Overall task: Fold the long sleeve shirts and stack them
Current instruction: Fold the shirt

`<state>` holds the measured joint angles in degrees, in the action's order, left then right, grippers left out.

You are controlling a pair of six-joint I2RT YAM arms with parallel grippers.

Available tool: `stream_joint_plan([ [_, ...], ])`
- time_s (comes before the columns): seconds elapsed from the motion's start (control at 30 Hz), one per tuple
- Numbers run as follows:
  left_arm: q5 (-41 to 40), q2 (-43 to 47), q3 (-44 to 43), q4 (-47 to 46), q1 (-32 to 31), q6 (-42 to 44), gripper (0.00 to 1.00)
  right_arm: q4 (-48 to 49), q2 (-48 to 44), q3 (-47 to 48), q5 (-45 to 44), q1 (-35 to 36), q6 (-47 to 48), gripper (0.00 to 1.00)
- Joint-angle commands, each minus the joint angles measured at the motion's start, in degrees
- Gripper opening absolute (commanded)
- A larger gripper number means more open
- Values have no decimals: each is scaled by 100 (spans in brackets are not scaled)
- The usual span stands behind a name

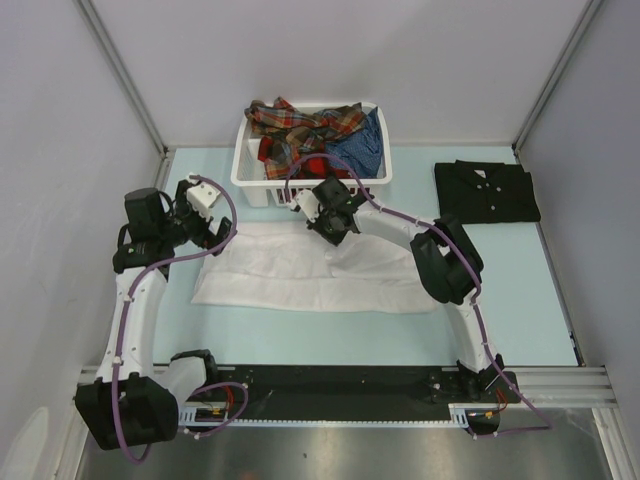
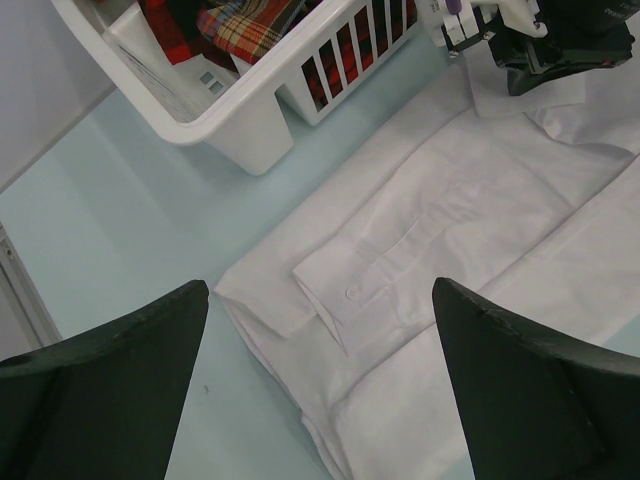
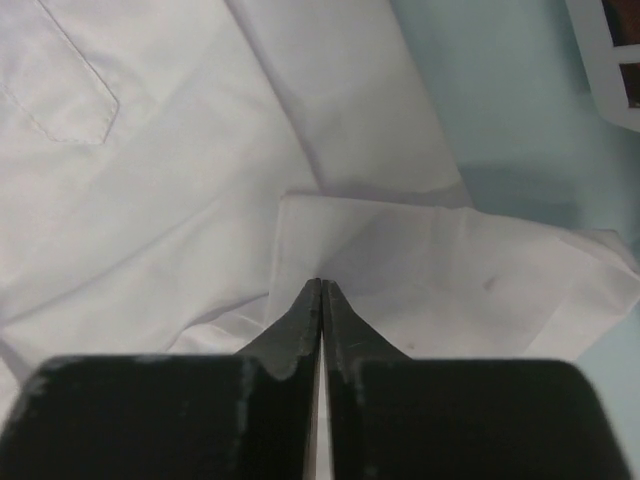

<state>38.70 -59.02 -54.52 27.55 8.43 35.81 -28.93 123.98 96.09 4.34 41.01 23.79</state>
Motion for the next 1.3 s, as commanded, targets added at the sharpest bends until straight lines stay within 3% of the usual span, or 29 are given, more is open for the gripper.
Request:
stream_joint_plan([
  [0.0,76,14,-208,-127,19,-145,99,-121,-120,234,40,-15,-76,22],
  [0.03,85,14,-199,-127,19,-136,99,-122,-155,217,76,-6,-111,47],
  [0.07,94,14,-190,-127,10,-136,99,-87,-164,199,93,-6,-120,53],
  [0.13,103,5,-182,-127,10,-136,99,-78,-103,217,33,12,-112,58],
  [0.27,94,-30,-217,-127,10,-127,99,-34,134,234,-56,-32,-120,58],
  [0.37,94,5,-208,-110,10,-101,99,-8,214,226,-30,-67,-112,50],
  [0.6,147,-91,-322,-101,10,-145,99,-165,135,357,58,-129,-129,2],
  [0.63,138,-92,-348,-92,19,-153,99,-192,109,383,58,-155,-147,0],
  [0.87,270,-4,-427,-66,10,4,99,-728,-357,1033,453,-199,-393,2],
  [0.9,313,14,-445,-66,10,31,99,-868,-427,1095,515,-217,-410,13],
  [0.97,349,23,-480,-74,19,48,100,-974,-471,1148,742,-304,-489,19],
  [1.03,340,14,-542,-74,19,31,100,-1115,-454,1192,919,-366,-524,18],
  [1.07,340,-4,-568,-74,19,5,100,-1159,-437,1201,1015,-384,-568,3],
  [1.1,331,5,-586,-66,10,-4,99,-1211,-428,1210,1060,-427,-595,0],
  [1.27,550,75,-551,-74,19,92,99,-1291,-488,1201,1428,-559,-858,0],
])
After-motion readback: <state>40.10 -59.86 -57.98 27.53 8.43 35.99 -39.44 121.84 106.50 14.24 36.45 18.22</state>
